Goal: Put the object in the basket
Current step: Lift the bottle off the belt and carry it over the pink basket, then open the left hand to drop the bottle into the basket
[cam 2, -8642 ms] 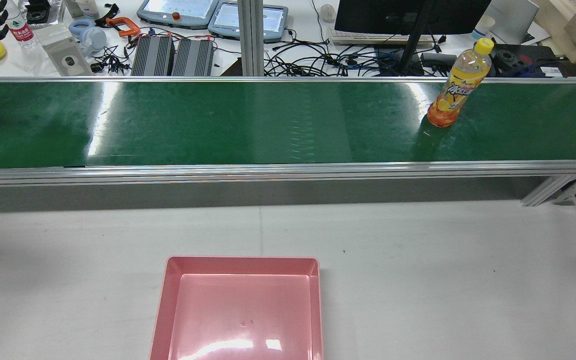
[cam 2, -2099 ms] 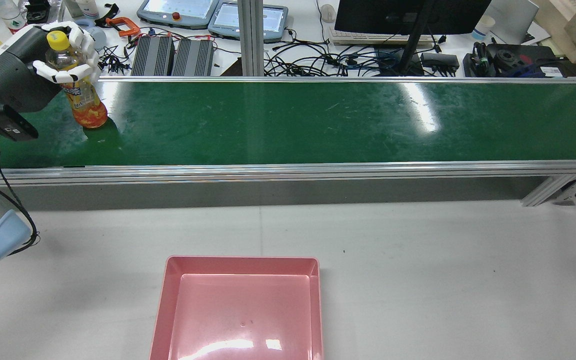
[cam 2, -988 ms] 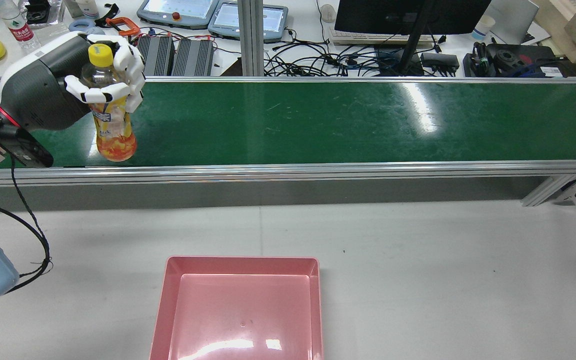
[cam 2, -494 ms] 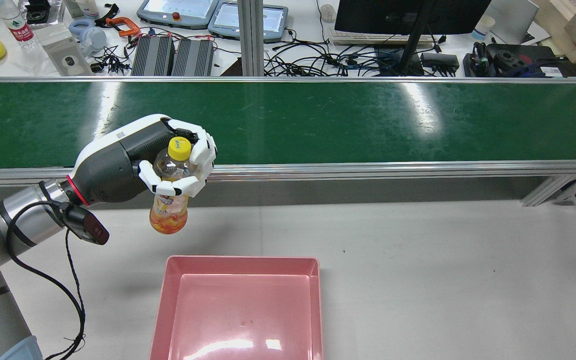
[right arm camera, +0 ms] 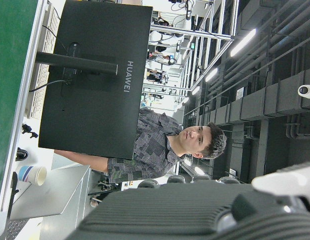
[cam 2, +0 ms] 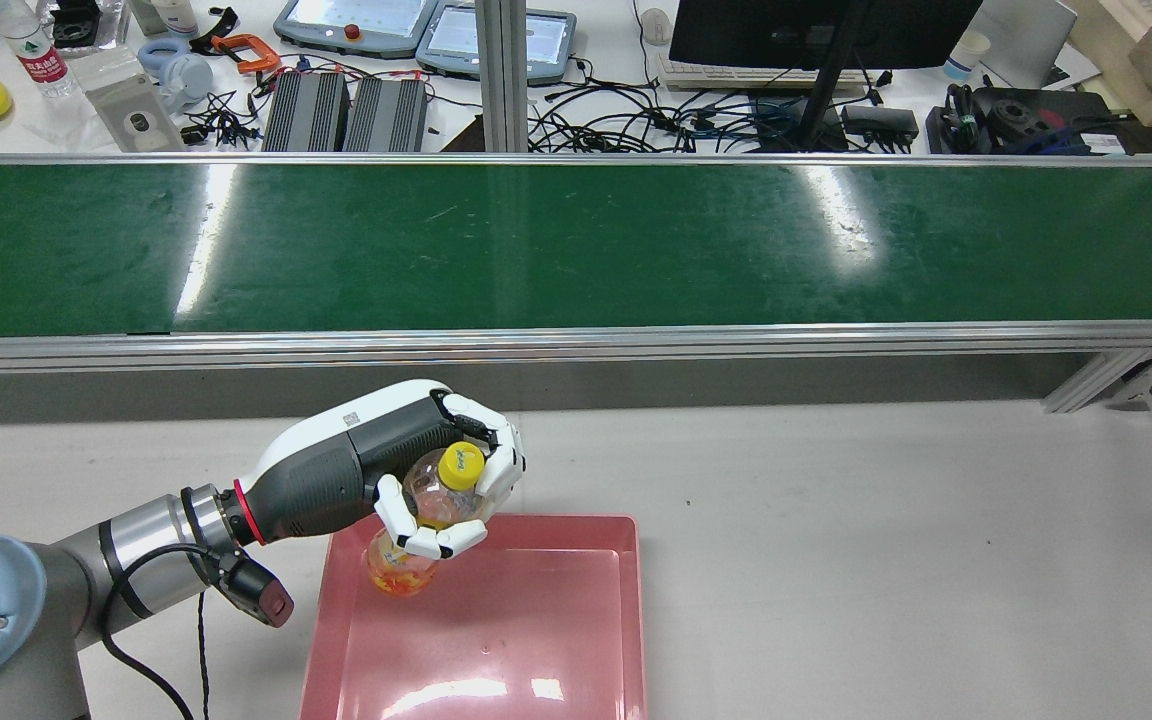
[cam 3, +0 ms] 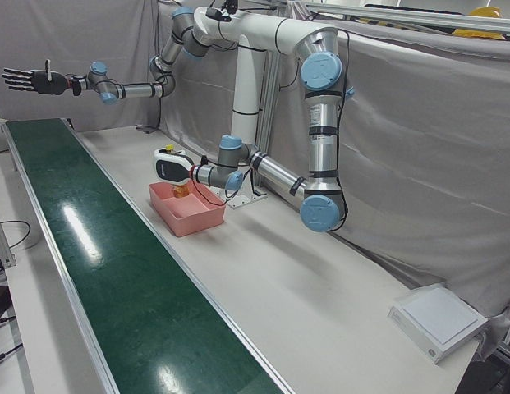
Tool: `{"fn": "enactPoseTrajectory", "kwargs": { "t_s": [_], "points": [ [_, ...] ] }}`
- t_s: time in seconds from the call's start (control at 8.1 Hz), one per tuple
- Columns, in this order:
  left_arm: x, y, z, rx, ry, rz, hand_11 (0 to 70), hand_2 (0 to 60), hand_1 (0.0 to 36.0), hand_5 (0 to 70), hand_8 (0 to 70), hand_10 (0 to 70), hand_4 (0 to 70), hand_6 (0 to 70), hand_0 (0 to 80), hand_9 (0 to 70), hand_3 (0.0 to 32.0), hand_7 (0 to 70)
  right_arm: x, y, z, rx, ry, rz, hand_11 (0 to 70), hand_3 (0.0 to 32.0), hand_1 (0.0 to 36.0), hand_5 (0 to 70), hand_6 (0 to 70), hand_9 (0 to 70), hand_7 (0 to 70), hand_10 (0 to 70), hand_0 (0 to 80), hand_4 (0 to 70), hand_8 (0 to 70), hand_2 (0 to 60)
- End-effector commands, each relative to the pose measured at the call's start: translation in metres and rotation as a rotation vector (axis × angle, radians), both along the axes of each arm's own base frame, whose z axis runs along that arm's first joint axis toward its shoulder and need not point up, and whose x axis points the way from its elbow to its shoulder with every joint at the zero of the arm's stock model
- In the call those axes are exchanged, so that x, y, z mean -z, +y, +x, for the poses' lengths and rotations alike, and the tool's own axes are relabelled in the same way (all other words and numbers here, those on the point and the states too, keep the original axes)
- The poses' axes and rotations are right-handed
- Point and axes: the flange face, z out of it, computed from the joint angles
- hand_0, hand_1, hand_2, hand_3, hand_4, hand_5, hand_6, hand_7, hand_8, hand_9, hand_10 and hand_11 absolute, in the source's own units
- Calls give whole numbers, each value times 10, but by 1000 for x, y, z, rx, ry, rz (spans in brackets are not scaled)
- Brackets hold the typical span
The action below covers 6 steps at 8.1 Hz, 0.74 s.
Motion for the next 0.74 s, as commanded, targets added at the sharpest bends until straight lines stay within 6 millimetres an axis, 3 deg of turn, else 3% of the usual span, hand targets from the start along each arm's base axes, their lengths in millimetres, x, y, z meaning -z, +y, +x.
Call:
{"fn": "enactPoseTrajectory", "kwargs": {
  "t_s": [0.0,0.12,0.25,0.37,0.49,0.62],
  "points": [
    [-4,21,13,-39,-12,15,700,52,122,700,700,700,700,700,779,700,0,700,0,0,0,0,0,0,0,0,0,0,0,0,0,0,0,0,0,0],
    [-7,23,7,-40,-15,14,700,0,95,580,546,567,700,540,800,700,0,700,0,0,0,0,0,0,0,0,0,0,0,0,0,0,0,0,0,0],
    [-10,30,-5,-44,-8,15,700,0,100,444,273,486,230,232,800,455,0,645,1,0,0,0,0,1,0,0,0,0,0,0,0,0,0,0,0,0],
    [-5,34,-6,-62,13,29,502,0,118,277,140,339,11,121,762,264,0,418,0,0,0,0,1,0,0,0,0,0,0,0,0,0,0,0,0,0],
    [7,47,-3,-136,5,68,184,0,124,124,13,109,0,23,706,43,0,140,0,0,0,0,0,0,0,0,0,0,0,0,0,0,0,0,0,0],
    [17,49,-3,-155,17,93,57,0,119,22,0,22,0,10,670,1,0,78,0,0,0,0,0,0,0,0,0,0,0,0,0,0,0,0,0,0]
  ]
}}
